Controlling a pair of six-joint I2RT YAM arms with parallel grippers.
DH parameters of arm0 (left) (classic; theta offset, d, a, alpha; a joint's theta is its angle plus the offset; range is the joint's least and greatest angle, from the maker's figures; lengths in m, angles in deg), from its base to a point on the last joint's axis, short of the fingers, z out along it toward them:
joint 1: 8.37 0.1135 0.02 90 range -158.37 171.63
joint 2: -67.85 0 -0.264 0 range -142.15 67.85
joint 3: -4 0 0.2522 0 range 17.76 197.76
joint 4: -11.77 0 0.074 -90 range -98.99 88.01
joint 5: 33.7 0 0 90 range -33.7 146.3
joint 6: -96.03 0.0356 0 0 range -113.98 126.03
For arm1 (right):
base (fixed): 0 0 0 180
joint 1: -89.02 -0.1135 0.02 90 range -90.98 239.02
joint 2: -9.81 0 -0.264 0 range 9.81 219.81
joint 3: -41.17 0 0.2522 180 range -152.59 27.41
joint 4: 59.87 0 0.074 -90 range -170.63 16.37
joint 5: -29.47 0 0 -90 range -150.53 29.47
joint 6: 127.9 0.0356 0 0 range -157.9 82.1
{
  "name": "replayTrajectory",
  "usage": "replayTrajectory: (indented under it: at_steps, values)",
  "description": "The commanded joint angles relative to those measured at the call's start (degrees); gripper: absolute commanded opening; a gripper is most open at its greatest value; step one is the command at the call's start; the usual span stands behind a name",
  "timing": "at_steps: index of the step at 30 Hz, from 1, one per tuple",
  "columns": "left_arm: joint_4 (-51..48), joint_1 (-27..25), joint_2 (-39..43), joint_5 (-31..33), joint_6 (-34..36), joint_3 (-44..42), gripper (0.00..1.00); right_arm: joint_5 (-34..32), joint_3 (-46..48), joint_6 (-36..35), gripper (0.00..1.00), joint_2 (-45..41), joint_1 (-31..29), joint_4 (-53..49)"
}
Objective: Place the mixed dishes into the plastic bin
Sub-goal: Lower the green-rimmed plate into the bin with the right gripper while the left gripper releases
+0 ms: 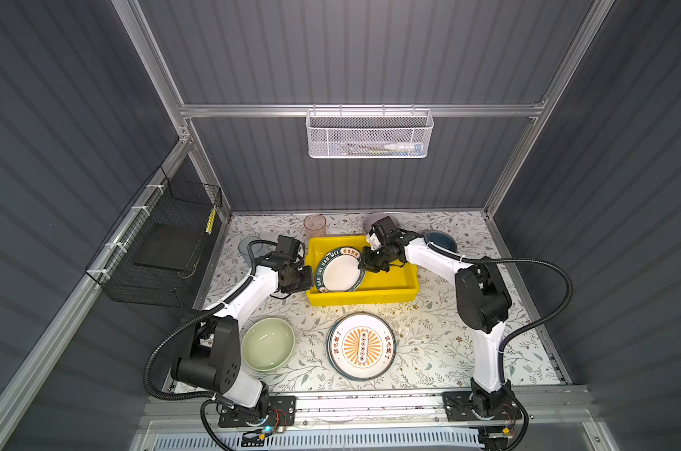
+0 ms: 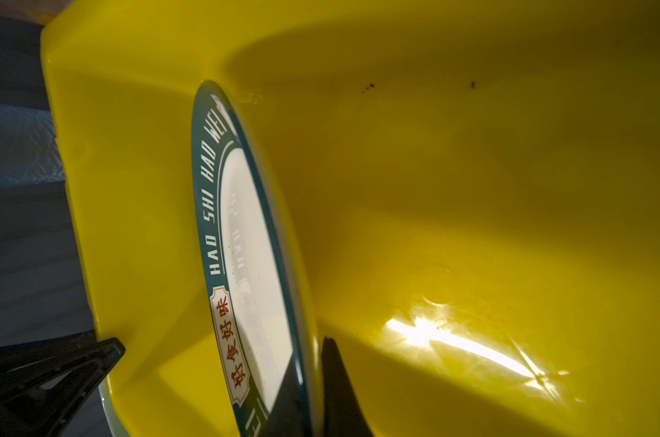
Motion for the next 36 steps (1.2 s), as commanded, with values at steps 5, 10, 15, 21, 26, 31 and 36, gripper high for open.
replayTrajectory:
  at_steps: [5,10,15,21,26,31,36]
  values:
    - [0.8,0.3,0.0,-2.0,0.9,-1.7,0.17,2.2,-1.9,1.4,0.18,1.5,-0.5,2.3]
    - [0.7,0.3,0.4,-2.2,1.1,-1.8,0.17,1.0,-1.7,1.3,0.27,2.2,-0.8,1.8]
    - [0.7,0.3,0.3,-2.1,1.3,-1.6,0.17,-1.7,-2.4,-0.2,0.4,2.6,-1.3,-0.5]
    - [0.7,0.3,0.5,-2.3,1.3,-1.3,0.18,-6.1,-4.2,-2.0,0.5,3.2,-1.6,-4.3]
    - [0.3,0.2,1.1,-2.2,1.3,-1.4,0.21,-7.7,-4.9,-2.9,0.56,3.5,-1.9,-6.0]
    - [-0.2,0.2,1.6,-2.2,1.3,-1.1,0.22,-7.7,-4.9,-2.8,0.6,3.7,-2.0,-6.1]
    - [-0.3,0.3,2.1,-2.2,1.4,-1.2,0.23,-7.6,-4.9,-2.9,0.62,4.3,-2.0,-6.2]
